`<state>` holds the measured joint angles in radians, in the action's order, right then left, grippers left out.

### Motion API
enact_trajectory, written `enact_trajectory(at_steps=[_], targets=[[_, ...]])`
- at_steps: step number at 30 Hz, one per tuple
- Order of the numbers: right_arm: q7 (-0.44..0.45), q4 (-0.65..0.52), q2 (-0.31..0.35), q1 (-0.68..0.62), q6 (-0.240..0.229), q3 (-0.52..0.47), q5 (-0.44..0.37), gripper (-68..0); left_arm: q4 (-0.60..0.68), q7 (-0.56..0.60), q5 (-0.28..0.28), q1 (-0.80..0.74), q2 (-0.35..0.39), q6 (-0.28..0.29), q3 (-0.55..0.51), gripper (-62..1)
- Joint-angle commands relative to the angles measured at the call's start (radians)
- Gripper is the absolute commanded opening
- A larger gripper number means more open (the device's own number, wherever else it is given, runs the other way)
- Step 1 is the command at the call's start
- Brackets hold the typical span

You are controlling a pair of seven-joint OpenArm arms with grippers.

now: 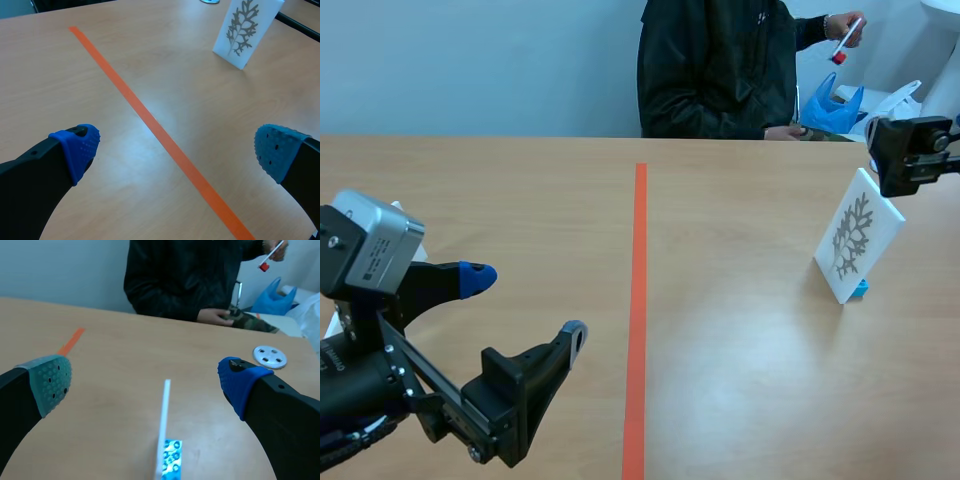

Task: Sort the leaf by its shape. The table is split by an orange tape line. A compound leaf with several leaflets goes to the left side, a simple leaf with one blade goes to the right side. Return to the home posture when a red brick is placed on the table.

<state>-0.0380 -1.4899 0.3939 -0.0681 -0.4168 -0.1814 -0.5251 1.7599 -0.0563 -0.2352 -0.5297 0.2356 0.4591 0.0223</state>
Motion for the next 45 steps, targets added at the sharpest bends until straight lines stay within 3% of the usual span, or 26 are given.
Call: enact_trajectory(at_steps=[1, 10, 20, 33, 40, 45], targets=[[-0.008, -0.044, 0.013, -0.038, -0.013, -0.006, -0.019, -2.6, 0.019, 0.014, -0.007, -0.005, 0.0, -0.001, -0.002, 1.4], [-0.047, -0.272, 0.01, -0.321, -0.031, -0.006, -0.05, 0.4, 0.019, 0.014, -0.007, -0.005, 0.0, -0.001, -0.002, 1.4], [-0.069, -0.365, -0.041, -0.512, -0.075, 0.005, -0.063, 0.4, 0.019, 0.013, -0.007, -0.005, 0.001, -0.001, -0.002, 1.4], [-0.053, -0.366, -0.089, -0.53, -0.089, 0.076, -0.036, 0.4, 0.019, 0.013, -0.007, -0.005, 0.001, -0.001, -0.002, 1.4], [-0.04, -0.366, -0.089, -0.529, -0.047, 0.142, 0.002, 0.4, 0.019, 0.013, -0.007, -0.005, 0.0, -0.001, -0.002, 1.4], [-0.026, -0.366, -0.089, -0.527, -0.043, 0.149, 0.005, 0.4, 0.019, 0.013, -0.007, -0.005, 0.0, -0.001, -0.002, 1.4]])
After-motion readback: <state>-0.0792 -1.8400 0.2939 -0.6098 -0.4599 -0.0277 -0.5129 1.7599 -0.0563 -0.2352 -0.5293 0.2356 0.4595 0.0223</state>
